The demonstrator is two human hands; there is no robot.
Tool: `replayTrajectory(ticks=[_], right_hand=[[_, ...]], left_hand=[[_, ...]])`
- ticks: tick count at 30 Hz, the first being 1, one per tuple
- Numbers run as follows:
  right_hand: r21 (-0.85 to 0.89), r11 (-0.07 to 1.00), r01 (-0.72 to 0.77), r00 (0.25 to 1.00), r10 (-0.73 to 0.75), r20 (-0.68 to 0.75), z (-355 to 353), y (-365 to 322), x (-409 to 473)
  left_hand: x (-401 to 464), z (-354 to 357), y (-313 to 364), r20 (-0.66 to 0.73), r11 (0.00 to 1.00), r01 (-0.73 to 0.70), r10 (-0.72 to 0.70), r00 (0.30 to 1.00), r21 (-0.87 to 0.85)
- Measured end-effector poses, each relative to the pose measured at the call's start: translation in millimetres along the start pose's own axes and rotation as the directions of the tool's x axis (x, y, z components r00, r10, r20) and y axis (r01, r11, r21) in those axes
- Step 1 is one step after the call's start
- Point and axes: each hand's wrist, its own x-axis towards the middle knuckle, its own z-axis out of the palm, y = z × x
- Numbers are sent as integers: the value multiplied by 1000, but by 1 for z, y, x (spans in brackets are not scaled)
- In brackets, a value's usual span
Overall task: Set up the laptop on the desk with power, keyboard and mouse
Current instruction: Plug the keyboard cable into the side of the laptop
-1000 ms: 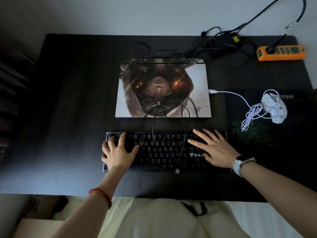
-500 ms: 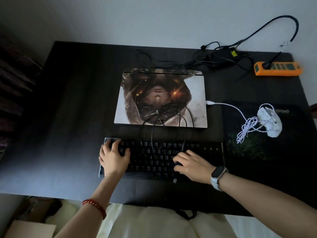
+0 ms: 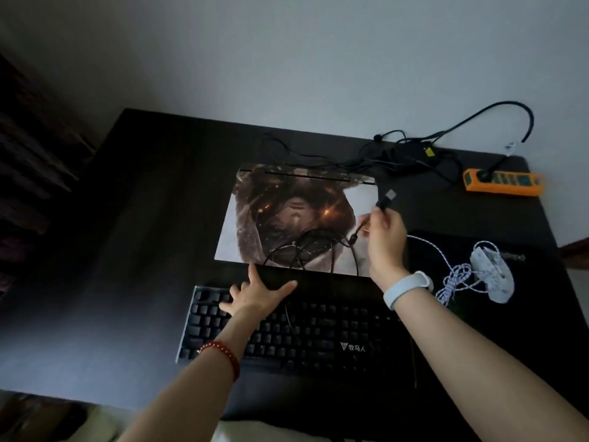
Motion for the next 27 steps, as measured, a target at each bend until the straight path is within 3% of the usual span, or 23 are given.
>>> replayTrajectory(ticks=[4, 6, 8, 10, 12, 18, 23, 25, 27], right_hand=[[-1, 969, -248, 941, 241, -236, -21, 32, 9], [-27, 937, -347, 894, 322, -312, -26, 51, 4], [-43, 901, -431, 857, 394, -332, -27, 66, -4], [-72, 863, -501, 833, 457, -312, -24, 75, -8], [-81, 840, -536, 825, 501, -262, -20, 77, -9], [-160, 933, -323, 946, 311, -96, 36, 63, -13], [-189, 939, -288, 943, 312, 115, 96, 49, -22], [-234, 949, -211, 951, 254, 176, 118, 43, -29], [-391, 919, -39, 956, 148, 252, 142, 36, -38]], left_hand=[[5, 12, 15, -207, 969, -26, 78, 975, 245], [8, 8, 16, -260, 975, -101, 151, 954, 196], [12, -4, 13, -211, 964, -243, 216, 953, -110], [14, -23, 7, -106, 809, -303, 291, 951, -503], [14, -43, -1, -106, 656, -322, 347, 932, -682], [32, -107, -31, -313, 458, -444, 336, 888, -770], [59, -147, -75, -459, 483, -463, 136, 878, -743], [70, -156, -99, -474, 488, -433, 45, 879, -758], [82, -164, -125, -482, 485, -394, -64, 874, -780]])
